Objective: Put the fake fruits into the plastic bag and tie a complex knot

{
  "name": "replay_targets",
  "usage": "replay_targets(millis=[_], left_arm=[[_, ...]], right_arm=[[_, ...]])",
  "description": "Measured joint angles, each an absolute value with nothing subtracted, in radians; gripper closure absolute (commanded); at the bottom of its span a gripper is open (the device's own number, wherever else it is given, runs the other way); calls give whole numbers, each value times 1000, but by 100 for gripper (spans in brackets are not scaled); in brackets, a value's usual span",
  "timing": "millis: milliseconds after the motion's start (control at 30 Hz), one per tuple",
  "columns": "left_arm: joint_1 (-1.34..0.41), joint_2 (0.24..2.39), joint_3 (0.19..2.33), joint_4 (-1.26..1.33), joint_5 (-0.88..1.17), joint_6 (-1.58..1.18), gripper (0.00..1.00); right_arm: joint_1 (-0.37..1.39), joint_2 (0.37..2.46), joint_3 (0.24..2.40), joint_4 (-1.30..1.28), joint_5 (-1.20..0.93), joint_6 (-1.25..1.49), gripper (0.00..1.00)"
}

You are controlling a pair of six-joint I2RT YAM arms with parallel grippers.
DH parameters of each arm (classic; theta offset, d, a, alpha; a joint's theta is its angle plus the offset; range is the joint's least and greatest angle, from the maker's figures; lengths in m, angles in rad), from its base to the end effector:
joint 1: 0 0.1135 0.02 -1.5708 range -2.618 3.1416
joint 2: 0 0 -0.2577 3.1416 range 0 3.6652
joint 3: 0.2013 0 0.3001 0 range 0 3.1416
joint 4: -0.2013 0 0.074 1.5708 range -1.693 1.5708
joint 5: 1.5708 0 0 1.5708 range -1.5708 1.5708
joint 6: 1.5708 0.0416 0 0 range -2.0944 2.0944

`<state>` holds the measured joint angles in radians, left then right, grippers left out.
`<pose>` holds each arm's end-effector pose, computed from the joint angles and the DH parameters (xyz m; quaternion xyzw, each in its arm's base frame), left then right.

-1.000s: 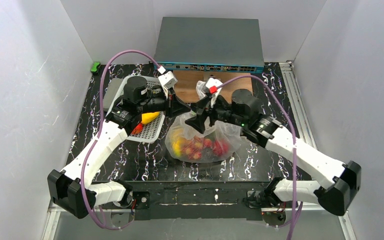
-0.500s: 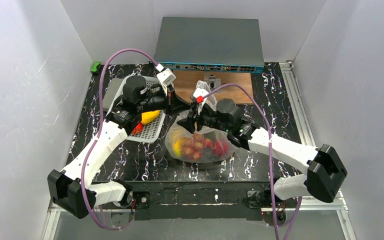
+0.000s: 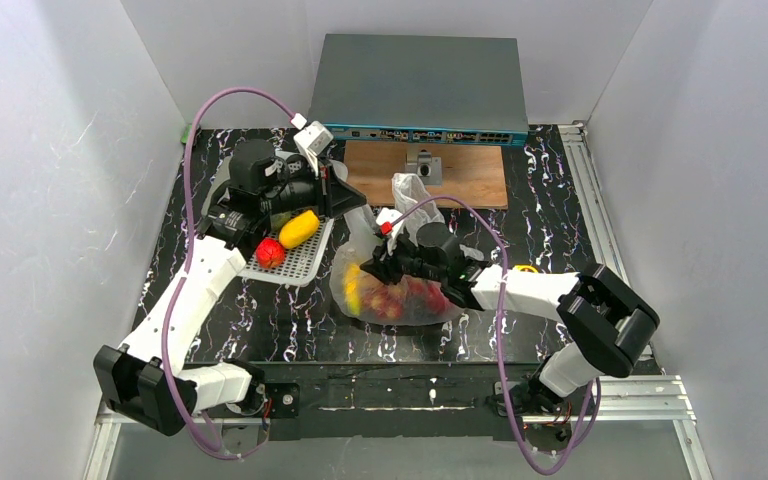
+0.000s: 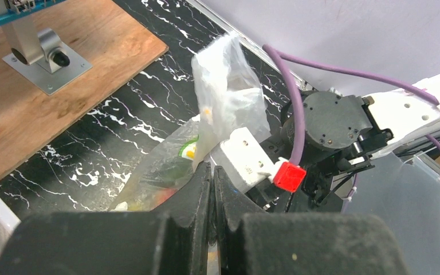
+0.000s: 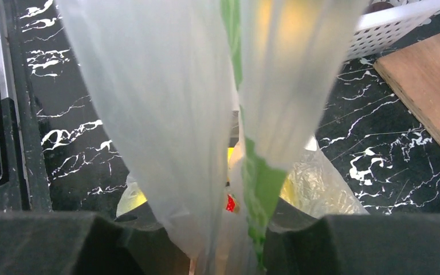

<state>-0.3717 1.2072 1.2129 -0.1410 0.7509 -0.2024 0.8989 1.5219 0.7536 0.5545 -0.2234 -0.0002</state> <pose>0.2930 -0.1447 0.4019 0.2996 0.6779 -0.4382 0.5086 0.2247 0.2973 0.1854 -0.3992 0.6664 0.3491 0.5241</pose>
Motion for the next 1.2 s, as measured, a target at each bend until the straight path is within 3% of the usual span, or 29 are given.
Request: replay_targets(millis=[100,133,167,233,267,333,500,633,800,1033,1200], left_arm=[[-366,1207,1221,-147,757,-194,100],[-365,1207,1221,-148,759,-192,100],[-363,1207,1221,-150,763,-190,88],[-356,1207,1221,-154,776,-184,54],[-351,1207,1222,-147,787,-183,44],[-328,1201,1232,-131,818,-184,32],[-198,1121,1213,-236,924,-42,21],[-34,1062,1167,-465,1029,267,18],[-13,1129,1136,-754,1124,722,19],[-130,1281,1147,-738,1212,815,33],[-242,1298,1132,-540,1238,672,59]], right_arm=[[899,1528,743,567,-223,-15,96],[899,1528,741,572,-224,-17,99],[899,1528,741,572,-223,-16,99],[899,1527,741,570,-223,-14,99],[899,1526,741,553,-223,-14,99],[899,1528,740,502,-220,-12,99],[899,1528,740,458,-221,-12,99],[899,1518,740,454,-229,-17,99],[899,1503,740,455,-247,-31,99],[899,1496,741,456,-270,-57,99],[899,1485,742,464,-291,-76,99]])
